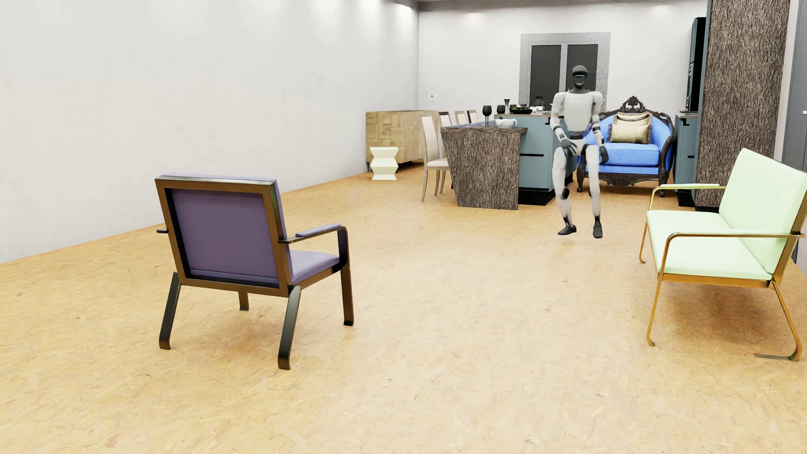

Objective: Walk to the dark chair

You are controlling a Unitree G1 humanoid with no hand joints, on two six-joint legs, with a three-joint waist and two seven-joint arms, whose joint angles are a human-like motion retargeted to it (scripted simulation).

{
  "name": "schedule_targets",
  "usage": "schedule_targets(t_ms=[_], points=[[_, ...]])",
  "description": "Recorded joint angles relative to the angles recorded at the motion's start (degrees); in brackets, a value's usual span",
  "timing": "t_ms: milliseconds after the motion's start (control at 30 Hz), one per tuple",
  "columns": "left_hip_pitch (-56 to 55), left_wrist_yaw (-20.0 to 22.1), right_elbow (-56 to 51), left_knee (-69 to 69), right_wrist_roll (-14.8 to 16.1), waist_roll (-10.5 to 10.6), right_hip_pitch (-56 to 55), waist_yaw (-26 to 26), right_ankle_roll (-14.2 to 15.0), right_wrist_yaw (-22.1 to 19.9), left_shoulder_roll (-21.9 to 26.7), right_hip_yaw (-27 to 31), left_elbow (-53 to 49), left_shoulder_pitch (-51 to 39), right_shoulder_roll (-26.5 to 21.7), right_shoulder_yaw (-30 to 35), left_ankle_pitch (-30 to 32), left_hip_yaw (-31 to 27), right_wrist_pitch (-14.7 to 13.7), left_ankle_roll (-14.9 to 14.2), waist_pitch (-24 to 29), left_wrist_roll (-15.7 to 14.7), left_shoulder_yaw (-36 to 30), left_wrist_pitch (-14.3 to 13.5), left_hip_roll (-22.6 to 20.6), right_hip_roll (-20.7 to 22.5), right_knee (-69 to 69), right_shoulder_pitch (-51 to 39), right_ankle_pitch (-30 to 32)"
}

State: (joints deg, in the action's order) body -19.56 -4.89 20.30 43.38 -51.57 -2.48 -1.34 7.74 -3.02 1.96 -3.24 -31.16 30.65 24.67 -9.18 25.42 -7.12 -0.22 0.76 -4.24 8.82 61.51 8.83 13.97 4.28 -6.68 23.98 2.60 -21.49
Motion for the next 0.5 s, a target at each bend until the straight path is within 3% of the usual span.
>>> schedule_targets(t_ms=[33, 100, 167, 200, 233, 267, 300, 333, 367, 433, 500], points=[[-2.7, -1.3, -1.3, 1.4, 0.6, 0.4, 0.6, 0.3, -0.3, 0.2, -1.6, 4.3, -0.6, 2.1, -1.1, 2.4, 0.2, 1.1, -0.6, 0.4, 0.0, 0.0, -0.1, -2.0, -2.4, 1.7, -0.8, -1.9, -0.4], [-7.5, -4.0, -3.1, -1.2, -0.2, 1.2, 2.6, 1.0, -1.0, -0.1, -3.5, 12.8, 0.1, 4.8, -2.9, 6.8, 1.8, 9.1, -0.8, 2.7, 0.2, 0.2, -0.8, -4.8, -2.1, 5.2, -2.6, -5.9, -1.2], [-10.9, -7.5, -3.8, -11.1, -3.4, 1.7, 5.9, 1.4, -1.5, -1.1, -1.5, 20.1, 3.0, 4.8, -2.9, 8.1, 5.9, 14.6, 0.2, 3.2, 0.5, 3.6, -4.0, -6.0, -2.3, 8.0, -5.2, -7.7, -1.6], [-12.1, -9.5, -4.0, -17.9, -4.4, 1.6, 8.0, 1.6, -1.7, -1.3, 0.6, 23.3, 4.4, 4.3, -2.0, 7.3, 9.6, 11.9, 1.0, 2.1, 0.8, 6.6, -6.1, -6.3, -4.5, 8.8, -6.6, -7.2, -1.5], [-12.7, -10.9, -4.2, -24.7, -4.3, 1.4, 10.3, 1.7, -1.9, -1.4, 2.9, 26.3, 5.6, 3.8, -0.7, 5.8, 11.9, 5.5, 1.7, 0.7, 1.0, 9.6, -7.5, -6.4, -7.3, 9.2, -7.9, -5.9, -1.2], [-12.3, -11.7, -4.3, -29.8, -3.7, 1.0, 12.6, 1.6, -2.1, -1.4, 4.9, 29.0, 6.7, 3.4, 0.4, 4.1, 11.9, -1.9, 2.1, 1.5, 1.2, 11.9, -7.8, -6.2, -9.7, 9.2, -8.4, -4.1, -0.8], [-11.8, -11.8, -4.3, -30.9, -3.8, 0.7, 14.5, 1.3, -2.3, -1.2, 6.5, 31.1, 7.9, 2.9, 0.9, 2.8, 11.8, -5.0, 2.6, 1.7, 1.4, 13.1, -7.0, -5.2, -10.2, 9.0, -7.7, -2.4, -0.5], [-11.6, -11.5, -3.9, -27.5, -4.6, 0.5, 16.1, 0.8, -2.4, -0.7, 7.7, 32.8, 9.4, 1.9, 1.0, 1.7, 14.0, -3.2, 3.1, 3.0, 1.5, 13.5, -5.3, -3.7, -9.1, 8.7, -5.7, -0.6, 0.5], [-11.5, -11.3, -3.1, -22.1, -5.8, 0.2, 17.3, 0.4, -2.9, -0.1, 9.0, 33.9, 11.5, 0.6, 0.7, 0.5, 15.6, -0.8, 3.9, 4.2, 1.7, 13.9, -3.5, -1.8, -7.9, 8.4, -2.0, 1.2, 2.6], [-10.1, -11.6, 1.3, -12.5, -6.7, -0.9, 15.1, -0.1, -3.0, 1.1, 11.6, 34.1, 15.2, -3.2, 0.9, -3.6, 10.2, 2.2, 7.0, 5.6, 2.1, 16.0, -1.3, -0.2, -6.6, 7.0, 11.6, 5.1, 11.4], [-5.2, -9.9, 9.6, -10.6, -4.9, -2.2, 5.1, -0.7, 1.4, 1.2, 13.4, 32.0, 15.1, -7.4, 2.2, -9.7, 4.0, 5.7, 12.1, 6.0, 2.4, 19.4, -1.5, -1.6, -5.7, 3.3, 33.3, 6.6, 22.8]])
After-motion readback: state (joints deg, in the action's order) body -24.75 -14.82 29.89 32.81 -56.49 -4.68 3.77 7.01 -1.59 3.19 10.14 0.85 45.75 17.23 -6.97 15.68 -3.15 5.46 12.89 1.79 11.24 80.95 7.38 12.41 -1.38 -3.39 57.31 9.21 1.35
